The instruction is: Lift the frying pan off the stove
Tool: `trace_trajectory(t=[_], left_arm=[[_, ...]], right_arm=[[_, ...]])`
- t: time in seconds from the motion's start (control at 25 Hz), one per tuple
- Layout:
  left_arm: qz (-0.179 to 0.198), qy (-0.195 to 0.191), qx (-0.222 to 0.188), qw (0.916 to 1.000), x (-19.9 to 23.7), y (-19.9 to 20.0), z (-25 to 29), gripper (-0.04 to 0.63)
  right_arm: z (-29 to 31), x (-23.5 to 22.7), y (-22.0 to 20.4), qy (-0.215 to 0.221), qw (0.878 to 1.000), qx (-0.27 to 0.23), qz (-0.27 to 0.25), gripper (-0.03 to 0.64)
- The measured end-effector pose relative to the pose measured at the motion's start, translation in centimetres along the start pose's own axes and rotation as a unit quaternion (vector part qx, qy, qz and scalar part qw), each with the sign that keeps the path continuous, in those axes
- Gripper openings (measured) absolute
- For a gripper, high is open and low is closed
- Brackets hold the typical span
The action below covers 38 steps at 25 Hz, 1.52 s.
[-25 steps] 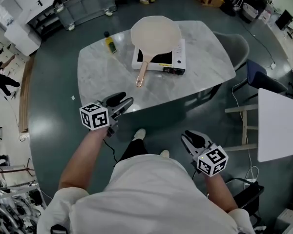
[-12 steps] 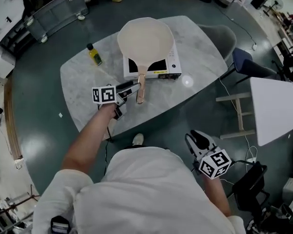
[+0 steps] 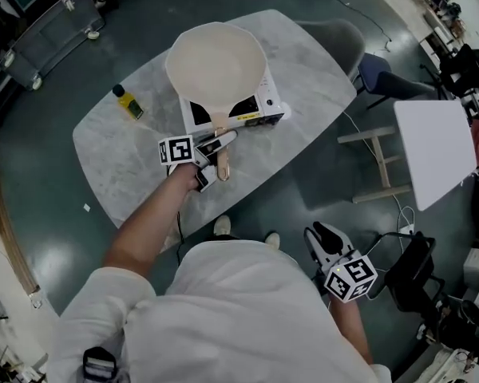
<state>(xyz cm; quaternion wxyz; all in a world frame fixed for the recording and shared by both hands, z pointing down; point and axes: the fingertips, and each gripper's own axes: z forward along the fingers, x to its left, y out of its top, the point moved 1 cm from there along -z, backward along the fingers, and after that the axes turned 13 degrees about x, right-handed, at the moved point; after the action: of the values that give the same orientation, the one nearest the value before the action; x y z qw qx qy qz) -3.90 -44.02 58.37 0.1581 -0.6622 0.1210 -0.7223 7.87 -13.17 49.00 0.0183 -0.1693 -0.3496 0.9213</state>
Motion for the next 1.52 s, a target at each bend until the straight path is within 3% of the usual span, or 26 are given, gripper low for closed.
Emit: trace_trajectory(t=[0.2,0.24,0.36,0.44,0.92,1.36,1.52], left_arm=[[-0.037,-0.04,-0.002,0.9985,0.8,0.6,1.0,0.31],[-0.046,-0.05,-0.004,0.9976,0.8,0.8,1.0,0.285],[-0.063,-0.077,-0.001,0.995,0.2,0.9,1.4,0.125],[-0.064,-0.082,0.004,0.9946,0.1,0.9,1.6,0.109],[-0.024,-0.042,0.026,0.9985,-1.1,1.2,2.8,0.111],[0.004,-0.01,0.014,0.9998,-2.3,1.6,3.2,0.117],[0.01,-0.016,-0.004,0.9998,-4.3,1.9,3.2,0.118]], right_arm=[[-0.4,-0.3,0.4,-0.022,1.0,-0.006,0.018,0.112],[-0.6,-0.3,0.4,-0.025,0.999,-0.006,0.021,0.112],[-1.0,-0.7,0.0,-0.033,0.999,-0.007,0.033,0.109],[-1.0,-1.1,-0.4,-0.037,0.998,-0.006,0.041,0.106],[-0.8,-1.6,-0.1,-0.027,0.999,-0.004,0.027,0.103],[-1.8,-3.1,-1.6,-0.011,1.0,0.003,0.028,0.103],[-2.2,-3.9,-2.0,0.0,1.0,0.008,0.022,0.103]])
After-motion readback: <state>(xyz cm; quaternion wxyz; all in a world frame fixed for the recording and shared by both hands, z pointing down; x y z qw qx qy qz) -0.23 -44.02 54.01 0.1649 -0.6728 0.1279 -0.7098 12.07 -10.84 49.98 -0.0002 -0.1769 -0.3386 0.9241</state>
